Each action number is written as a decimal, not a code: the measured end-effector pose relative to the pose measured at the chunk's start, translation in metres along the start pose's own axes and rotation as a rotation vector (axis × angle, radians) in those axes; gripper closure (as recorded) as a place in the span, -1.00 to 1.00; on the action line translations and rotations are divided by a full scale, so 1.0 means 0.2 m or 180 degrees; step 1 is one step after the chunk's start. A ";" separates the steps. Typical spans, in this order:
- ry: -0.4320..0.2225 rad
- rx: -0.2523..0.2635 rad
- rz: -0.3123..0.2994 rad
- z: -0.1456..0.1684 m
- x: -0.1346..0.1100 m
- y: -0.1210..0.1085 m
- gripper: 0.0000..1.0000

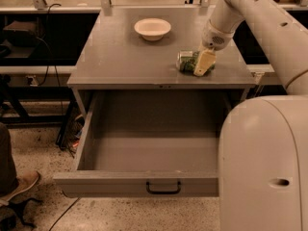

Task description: Place green can into top drawer

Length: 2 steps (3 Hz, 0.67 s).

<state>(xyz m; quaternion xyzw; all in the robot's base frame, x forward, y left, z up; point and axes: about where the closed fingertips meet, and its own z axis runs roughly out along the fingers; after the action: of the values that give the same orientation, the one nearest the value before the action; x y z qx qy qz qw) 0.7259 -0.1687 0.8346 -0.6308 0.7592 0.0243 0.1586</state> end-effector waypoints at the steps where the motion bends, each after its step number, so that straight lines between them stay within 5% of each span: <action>1: -0.0087 0.0085 -0.0112 -0.21 0.00 0.10 0.96; 2: -0.0132 0.0121 -0.0173 -0.41 0.02 0.24 1.00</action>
Offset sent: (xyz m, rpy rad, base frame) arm -0.1271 -0.0235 0.1156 0.0281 -0.0751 0.0683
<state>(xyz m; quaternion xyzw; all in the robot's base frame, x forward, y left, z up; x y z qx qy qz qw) 0.6611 -0.1814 0.9038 -0.6474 0.7387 0.0186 0.1868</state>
